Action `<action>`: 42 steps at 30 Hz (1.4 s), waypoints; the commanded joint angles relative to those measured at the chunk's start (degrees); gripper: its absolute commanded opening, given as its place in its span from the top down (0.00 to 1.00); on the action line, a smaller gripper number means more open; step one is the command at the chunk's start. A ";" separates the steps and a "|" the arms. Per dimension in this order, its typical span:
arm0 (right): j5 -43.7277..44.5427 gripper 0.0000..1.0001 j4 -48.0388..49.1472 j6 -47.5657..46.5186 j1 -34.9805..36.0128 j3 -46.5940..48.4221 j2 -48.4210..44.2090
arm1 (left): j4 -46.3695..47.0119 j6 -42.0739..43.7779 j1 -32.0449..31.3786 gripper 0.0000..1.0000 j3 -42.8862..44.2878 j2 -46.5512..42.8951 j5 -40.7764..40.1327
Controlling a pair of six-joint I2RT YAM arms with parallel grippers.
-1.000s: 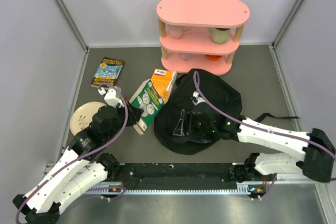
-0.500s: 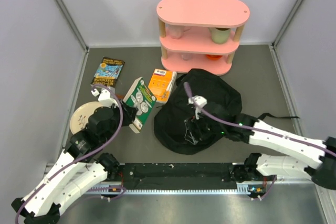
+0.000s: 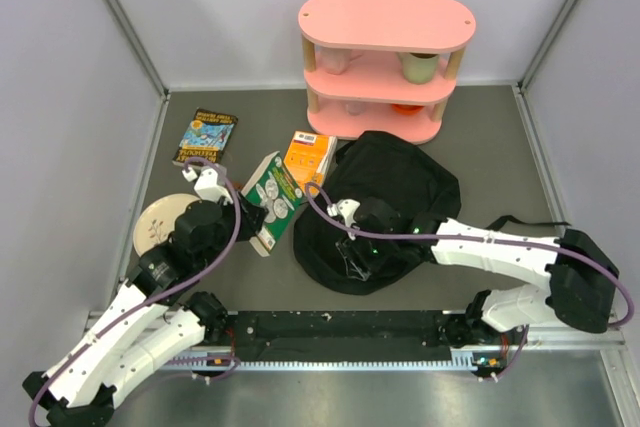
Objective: Pack the student bag
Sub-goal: Place the book in the student bag.
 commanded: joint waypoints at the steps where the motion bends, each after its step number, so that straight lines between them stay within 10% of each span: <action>1: -5.31 0.56 3.76 -1.22 0.48 0.35 1.96 | 6.47 -0.87 0.12 1.00 1.36 -0.70 0.06; 14: -9.98 0.62 9.82 1.33 0.48 -3.34 4.95 | 7.35 -0.87 0.12 1.00 0.74 0.27 0.24; 21: -10.33 1.00 11.41 2.21 0.48 -4.49 5.30 | 6.56 -0.96 0.12 1.00 0.30 -0.53 -0.55; 42: 18.31 1.00 14.66 18.21 -10.41 -4.31 -20.36 | 8.30 -2.71 0.20 1.00 4.69 -5.35 7.17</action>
